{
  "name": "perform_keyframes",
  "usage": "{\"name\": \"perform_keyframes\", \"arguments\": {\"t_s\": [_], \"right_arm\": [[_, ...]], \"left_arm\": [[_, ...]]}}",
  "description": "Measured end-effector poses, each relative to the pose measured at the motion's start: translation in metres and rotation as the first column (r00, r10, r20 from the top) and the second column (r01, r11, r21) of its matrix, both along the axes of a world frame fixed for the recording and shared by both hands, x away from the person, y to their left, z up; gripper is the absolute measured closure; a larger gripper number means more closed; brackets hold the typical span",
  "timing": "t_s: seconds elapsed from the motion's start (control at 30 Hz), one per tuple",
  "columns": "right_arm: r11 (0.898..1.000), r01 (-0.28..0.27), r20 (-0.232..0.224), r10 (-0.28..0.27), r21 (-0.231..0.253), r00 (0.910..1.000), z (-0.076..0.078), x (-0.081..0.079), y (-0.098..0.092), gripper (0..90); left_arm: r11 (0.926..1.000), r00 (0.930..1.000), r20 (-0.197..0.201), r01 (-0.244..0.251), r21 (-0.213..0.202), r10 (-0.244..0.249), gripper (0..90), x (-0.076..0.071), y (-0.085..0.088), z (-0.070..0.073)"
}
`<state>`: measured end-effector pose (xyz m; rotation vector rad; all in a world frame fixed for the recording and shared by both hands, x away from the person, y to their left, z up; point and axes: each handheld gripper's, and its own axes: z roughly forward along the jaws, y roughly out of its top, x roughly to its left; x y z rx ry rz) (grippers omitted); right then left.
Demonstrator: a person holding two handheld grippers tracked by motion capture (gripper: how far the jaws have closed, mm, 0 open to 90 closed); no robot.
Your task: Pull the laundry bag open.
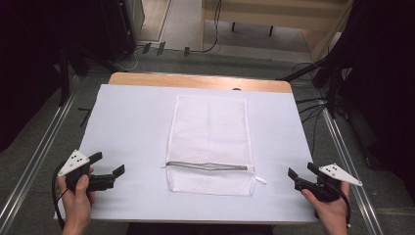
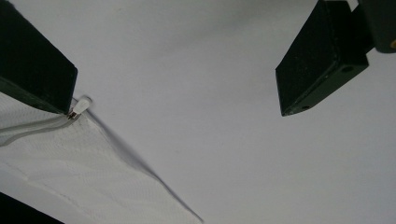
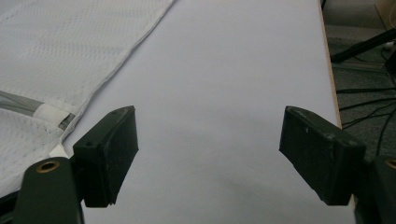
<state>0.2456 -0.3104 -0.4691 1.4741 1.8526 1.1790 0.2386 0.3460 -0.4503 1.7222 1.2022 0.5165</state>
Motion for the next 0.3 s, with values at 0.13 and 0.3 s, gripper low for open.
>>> {"name": "perform_keyframes", "arguments": {"t_s": [0.13,0.3], "right_arm": [[1.0,0.006,0.0,-0.006,-0.001,1.0,-0.0001,0.0002,-0.0003,20.0],[1.0,0.013,-0.008,-0.013,-0.006,0.9999,-0.0005,0.0007,0.0006,19.7]], "left_arm": [[1.0,1.0,-0.007,-0.002,-0.006,0.002,0.0,0.0008,-0.0009,-0.0004],[0.9998,0.9997,-0.018,-0.013,0.018,0.013,0.0,0.0023,-0.0029,-0.0009]]}}
